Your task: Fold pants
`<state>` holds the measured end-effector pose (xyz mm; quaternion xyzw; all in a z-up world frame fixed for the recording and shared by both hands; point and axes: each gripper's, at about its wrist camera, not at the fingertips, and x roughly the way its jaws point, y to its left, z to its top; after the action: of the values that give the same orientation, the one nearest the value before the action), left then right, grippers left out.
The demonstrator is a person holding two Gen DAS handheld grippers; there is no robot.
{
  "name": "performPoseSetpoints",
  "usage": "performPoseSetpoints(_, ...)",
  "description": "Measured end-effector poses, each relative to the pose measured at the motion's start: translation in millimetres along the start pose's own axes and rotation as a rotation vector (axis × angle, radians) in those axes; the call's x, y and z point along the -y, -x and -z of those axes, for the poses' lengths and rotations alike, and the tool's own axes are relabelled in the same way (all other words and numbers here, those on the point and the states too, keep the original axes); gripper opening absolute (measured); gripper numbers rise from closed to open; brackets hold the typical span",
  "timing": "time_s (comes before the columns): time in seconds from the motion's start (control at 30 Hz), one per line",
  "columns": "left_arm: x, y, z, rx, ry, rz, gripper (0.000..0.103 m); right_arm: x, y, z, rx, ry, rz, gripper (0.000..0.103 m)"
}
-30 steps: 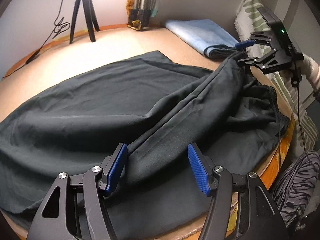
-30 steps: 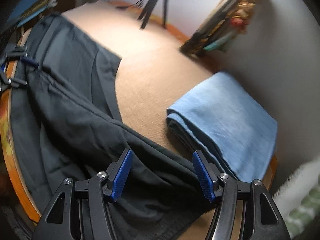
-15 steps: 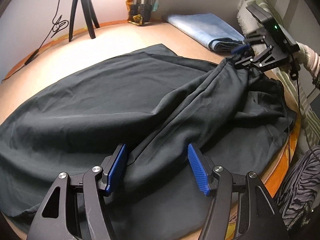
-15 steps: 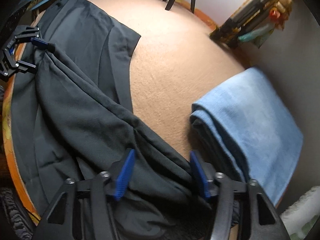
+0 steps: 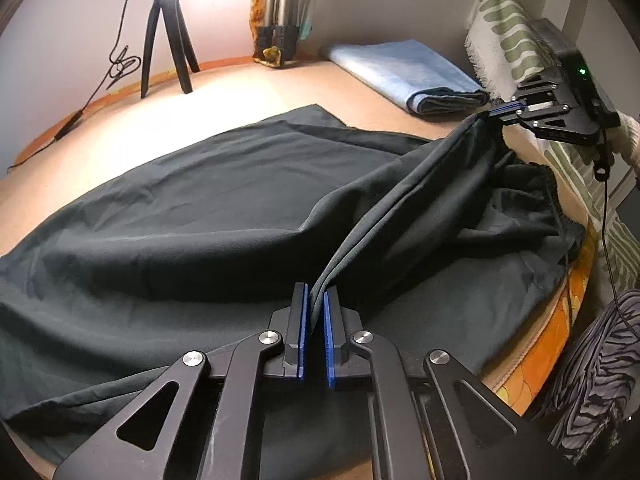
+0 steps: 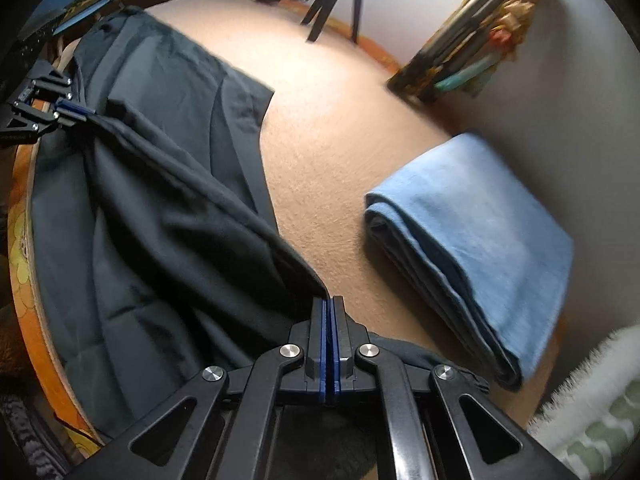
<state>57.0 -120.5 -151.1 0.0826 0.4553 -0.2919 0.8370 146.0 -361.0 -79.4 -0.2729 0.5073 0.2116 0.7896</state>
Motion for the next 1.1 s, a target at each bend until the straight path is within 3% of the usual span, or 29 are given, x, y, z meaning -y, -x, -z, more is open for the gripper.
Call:
performPoseSetpoints(0.27,7.6,23.4,8.1,0.05,-0.038,-0.001,0.003,-30.9,66.0,29.5,0.114,-0.134,0.072,0.0)
performPoseSetpoints(0.5,11.6,38.2,20.9,0.067,-0.064,-0.015,0.003,-79.9,104.6,75.9,0.177,-0.243,0.073,0.0)
performPoseSetpoints(0.8,26.9,33.1,55.4,0.002,-0.119,-0.031,0.002,-121.3,66.9,127.8,0.075,-0.357,-0.061,0.0)
performPoseSetpoints(0.93,24.9,35.7,61.5,-0.001,-0.117,-0.04,0.002,-116.0,87.1,140.6,0.113,-0.4,-0.142,0.008)
performPoseSetpoints(1.03,19.4,41.7,61.6,0.007,-0.1,-0.035,0.002,-98.3,112.9,156.7,0.187,-0.512,-0.158,0.045)
performPoseSetpoints(1.1,16.4,46.2,59.4,0.015,-0.086,-0.028,0.002,-80.9,125.7,173.2,0.249,-0.61,-0.174,0.042)
